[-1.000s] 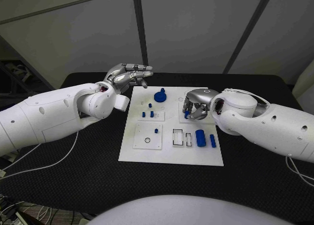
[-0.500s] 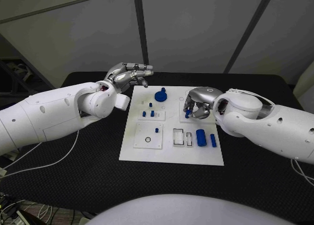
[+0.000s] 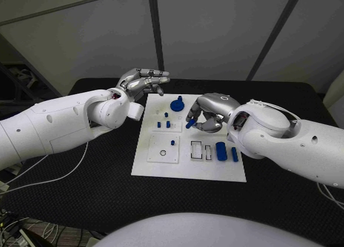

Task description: Assemble the parts on the task board

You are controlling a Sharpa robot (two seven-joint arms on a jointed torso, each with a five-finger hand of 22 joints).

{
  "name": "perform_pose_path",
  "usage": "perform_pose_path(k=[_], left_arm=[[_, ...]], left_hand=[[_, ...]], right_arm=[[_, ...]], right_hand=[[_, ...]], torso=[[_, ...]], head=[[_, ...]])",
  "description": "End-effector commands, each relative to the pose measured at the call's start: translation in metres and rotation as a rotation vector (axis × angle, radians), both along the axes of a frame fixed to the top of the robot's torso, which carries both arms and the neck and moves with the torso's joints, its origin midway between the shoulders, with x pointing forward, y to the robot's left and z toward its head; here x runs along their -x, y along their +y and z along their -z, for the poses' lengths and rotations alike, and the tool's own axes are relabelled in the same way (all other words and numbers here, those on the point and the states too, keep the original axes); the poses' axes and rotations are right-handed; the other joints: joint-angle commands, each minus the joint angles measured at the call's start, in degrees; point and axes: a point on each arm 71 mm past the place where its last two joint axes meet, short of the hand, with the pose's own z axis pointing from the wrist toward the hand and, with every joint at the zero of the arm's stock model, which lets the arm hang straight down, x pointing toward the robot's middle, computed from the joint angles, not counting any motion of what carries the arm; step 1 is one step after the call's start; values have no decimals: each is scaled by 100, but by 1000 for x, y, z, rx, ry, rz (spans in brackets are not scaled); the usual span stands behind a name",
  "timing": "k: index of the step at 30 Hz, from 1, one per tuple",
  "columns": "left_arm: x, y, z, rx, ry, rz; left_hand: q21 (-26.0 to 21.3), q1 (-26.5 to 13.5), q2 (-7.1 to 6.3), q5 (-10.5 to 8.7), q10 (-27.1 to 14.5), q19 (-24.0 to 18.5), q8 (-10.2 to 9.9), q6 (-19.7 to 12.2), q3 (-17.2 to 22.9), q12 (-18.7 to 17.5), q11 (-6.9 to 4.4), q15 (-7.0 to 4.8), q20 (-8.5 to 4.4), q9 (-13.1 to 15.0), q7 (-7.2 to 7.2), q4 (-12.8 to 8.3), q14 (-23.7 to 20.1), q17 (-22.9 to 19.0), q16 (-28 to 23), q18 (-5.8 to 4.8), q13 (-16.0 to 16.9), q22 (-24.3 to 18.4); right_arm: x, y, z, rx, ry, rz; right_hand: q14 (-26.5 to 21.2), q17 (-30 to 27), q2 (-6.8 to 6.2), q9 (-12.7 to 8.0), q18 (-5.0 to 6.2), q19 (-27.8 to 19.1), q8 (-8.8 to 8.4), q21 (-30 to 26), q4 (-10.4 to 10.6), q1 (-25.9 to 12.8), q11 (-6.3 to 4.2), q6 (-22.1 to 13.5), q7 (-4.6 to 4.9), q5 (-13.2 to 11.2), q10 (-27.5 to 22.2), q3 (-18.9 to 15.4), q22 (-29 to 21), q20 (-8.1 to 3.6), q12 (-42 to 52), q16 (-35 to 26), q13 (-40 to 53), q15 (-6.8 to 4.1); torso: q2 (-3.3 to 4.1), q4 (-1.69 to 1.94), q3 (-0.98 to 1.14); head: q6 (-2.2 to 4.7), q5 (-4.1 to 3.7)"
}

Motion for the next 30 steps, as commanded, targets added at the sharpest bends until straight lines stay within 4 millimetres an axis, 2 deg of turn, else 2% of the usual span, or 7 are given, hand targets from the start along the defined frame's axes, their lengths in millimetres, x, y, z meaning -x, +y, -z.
perform_pose_path(k=[1,7,11,14,22,30], left_arm=[[0,-3,-1,9,-1,15],[-1,-6,0,11,0,20],[-1,-8,0,12,2,24],[-1,-10,0,13,2,27],[-1,-11,1,13,4,29],[-1,-10,1,12,5,28]], left_hand=[[-21,4,39,-30,-7,-44,-39,4,-24,-40,37,5,2,5,26,-6,-18,-7,-38,-64,9,-5],[-21,4,39,-30,-7,-44,-39,4,-24,-40,37,5,2,5,26,-6,-18,-7,-38,-64,9,-5],[-21,4,39,-30,-7,-44,-39,4,-24,-40,37,5,2,5,26,-6,-18,-7,-38,-64,9,-5],[-21,5,40,-30,-7,-44,-39,4,-24,-40,37,5,2,5,26,-7,-17,-7,-38,-64,9,-5],[-24,9,46,-27,-6,-44,-40,5,-24,-40,37,4,2,5,26,-10,-17,-9,-44,-63,9,-7],[-24,9,46,-27,-6,-44,-40,5,-24,-40,37,4,2,5,26,-10,-17,-9,-44,-63,9,-7]], right_arm=[[8,20,-4,-66,8,-64],[24,54,7,-79,16,-157],[32,70,19,-64,35,-207],[37,79,27,-46,49,-234],[36,86,45,17,88,-241],[34,86,52,62,100,-236]], right_hand=[[-1,-13,4,228,-68,340,61,33,9,-41,4,57,26,39,31,-43,1058,-27,-42,19,8,-35],[-3,-25,6,229,-66,337,60,25,10,-42,3,55,25,39,30,-44,1053,-27,-45,13,8,-36],[-5,-36,8,230,-63,331,56,13,10,-42,3,52,25,40,27,-45,1044,-28,-50,7,9,-36],[-14,-68,11,235,-65,335,41,23,13,-51,7,34,28,40,15,-51,1052,-29,-71,-9,9,-36],[-21,-87,22,241,-64,332,21,17,16,-58,13,11,32,40,-2,-54,1048,-30,-99,-17,10,-35],[-21,-79,26,242,-66,335,19,26,17,-59,14,8,33,40,-4,-54,1055,-30,-103,-12,11,-35]], torso=[[3,6,-5],[9,8,-1],[4,4,-9],[10,0,-5],[7,3,0],[6,-4,1]], head=[[-23,26],[-37,75],[-52,100],[-61,116],[-88,150],[-114,173]])
